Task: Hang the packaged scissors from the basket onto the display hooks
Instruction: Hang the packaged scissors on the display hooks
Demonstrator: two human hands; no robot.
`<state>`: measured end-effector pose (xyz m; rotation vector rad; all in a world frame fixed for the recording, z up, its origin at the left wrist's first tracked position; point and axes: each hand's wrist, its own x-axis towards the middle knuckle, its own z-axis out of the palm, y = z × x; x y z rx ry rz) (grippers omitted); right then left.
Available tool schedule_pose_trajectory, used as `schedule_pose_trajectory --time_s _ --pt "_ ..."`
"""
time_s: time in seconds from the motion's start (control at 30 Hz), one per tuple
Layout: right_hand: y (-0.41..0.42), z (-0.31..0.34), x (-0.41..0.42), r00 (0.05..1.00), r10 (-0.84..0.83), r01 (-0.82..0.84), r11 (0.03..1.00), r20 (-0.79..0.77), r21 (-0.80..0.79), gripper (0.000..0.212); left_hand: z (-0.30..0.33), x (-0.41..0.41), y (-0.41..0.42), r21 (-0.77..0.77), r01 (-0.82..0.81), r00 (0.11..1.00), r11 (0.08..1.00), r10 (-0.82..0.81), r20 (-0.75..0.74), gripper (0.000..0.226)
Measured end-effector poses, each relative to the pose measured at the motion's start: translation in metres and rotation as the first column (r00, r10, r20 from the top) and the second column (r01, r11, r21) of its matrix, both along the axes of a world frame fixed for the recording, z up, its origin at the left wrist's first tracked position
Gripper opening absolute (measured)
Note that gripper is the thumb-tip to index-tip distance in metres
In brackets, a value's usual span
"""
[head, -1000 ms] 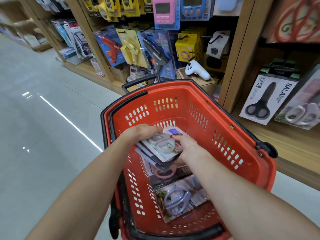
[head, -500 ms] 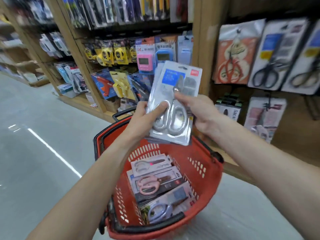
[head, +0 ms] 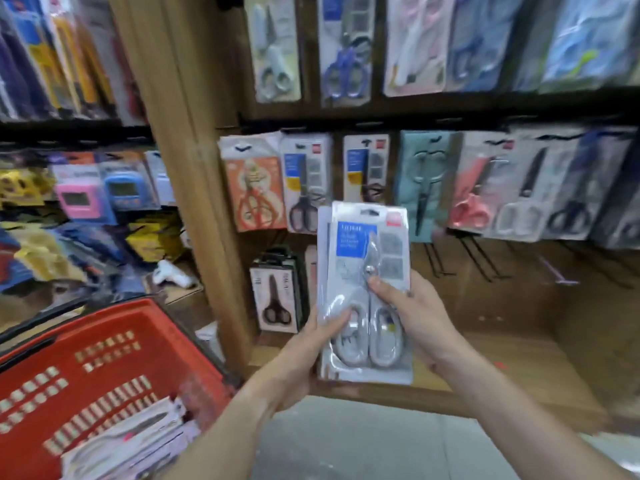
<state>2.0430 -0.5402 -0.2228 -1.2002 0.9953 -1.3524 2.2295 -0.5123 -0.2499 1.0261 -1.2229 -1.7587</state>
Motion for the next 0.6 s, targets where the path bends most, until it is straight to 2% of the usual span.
schedule_pose_trajectory --time_s 0.07,0.17,0.23,0.47,0.6 --pt "0.002 -0.025 -0.018 0.999 -0.054 0.054 0.998 0.005 0.030 0.048 -0.019 -0.022 0.004 0.021 0.016 1.000 1.000 -0.016 0.002 0.059" --pt "0.008 -0.058 -0.037 0.989 -0.117 0.122 0.991 -0.087 0.051 0.059 -0.055 -0.049 0.010 0.089 -0.101 0.994 0.991 0.104 -0.024 0.056" --pt "0.015 -0.080 -0.045 0.987 -0.124 0.133 0.988 -0.103 0.083 0.061 -0.080 -0.059 0.015 0.121 -0.124 0.990 0.985 0.132 -0.056 0.061" --pt "0.015 -0.156 -0.054 0.960 -0.265 0.272 0.958 -0.092 0.084 0.035 -0.142 -0.075 0.014 0.102 -0.203 0.974 0.974 0.211 -0.075 0.056" --pt "0.004 -0.177 -0.055 0.964 -0.264 0.266 0.957 -0.033 0.114 0.016 -0.169 -0.077 0.008 0.147 -0.305 0.952 0.941 0.303 0.033 0.053"
